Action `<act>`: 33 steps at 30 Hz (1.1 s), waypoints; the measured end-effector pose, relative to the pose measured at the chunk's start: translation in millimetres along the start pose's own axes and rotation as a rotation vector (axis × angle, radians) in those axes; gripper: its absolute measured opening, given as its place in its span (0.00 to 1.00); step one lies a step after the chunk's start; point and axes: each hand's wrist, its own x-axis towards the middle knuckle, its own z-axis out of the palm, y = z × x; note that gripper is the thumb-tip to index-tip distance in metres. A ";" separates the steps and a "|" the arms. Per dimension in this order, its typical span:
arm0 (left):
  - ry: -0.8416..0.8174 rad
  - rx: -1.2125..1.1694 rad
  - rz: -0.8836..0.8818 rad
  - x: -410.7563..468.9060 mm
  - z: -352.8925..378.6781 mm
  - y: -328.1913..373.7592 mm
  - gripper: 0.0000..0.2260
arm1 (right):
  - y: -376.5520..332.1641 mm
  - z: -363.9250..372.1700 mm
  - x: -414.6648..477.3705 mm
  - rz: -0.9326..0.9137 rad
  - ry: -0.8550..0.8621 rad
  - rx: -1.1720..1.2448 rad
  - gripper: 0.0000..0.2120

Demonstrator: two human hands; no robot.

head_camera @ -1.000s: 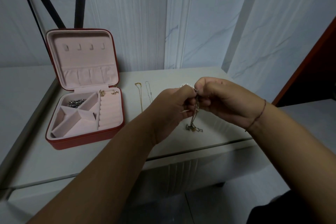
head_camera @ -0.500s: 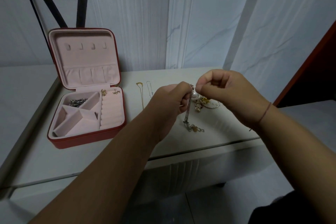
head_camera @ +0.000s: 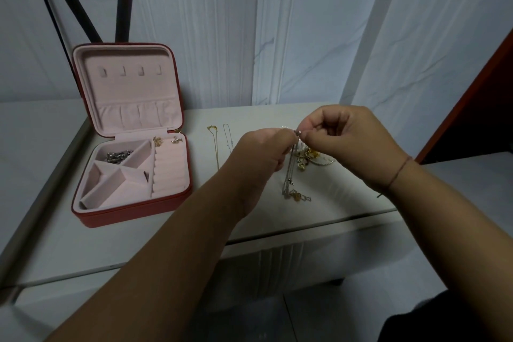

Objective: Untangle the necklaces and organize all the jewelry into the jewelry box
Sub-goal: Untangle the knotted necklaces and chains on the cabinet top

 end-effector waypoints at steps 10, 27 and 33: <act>-0.013 -0.092 -0.042 2.7 -2.9 -1.1 0.09 | -1.6 0.7 -0.8 0.058 -0.028 0.180 0.02; -0.074 -0.420 -0.237 2.2 7.1 -4.4 0.10 | 0.9 10.2 2.0 0.067 0.057 0.105 0.05; 0.033 -0.248 -0.178 2.8 8.7 -6.5 0.13 | 3.5 9.0 3.9 -0.003 0.067 -0.162 0.05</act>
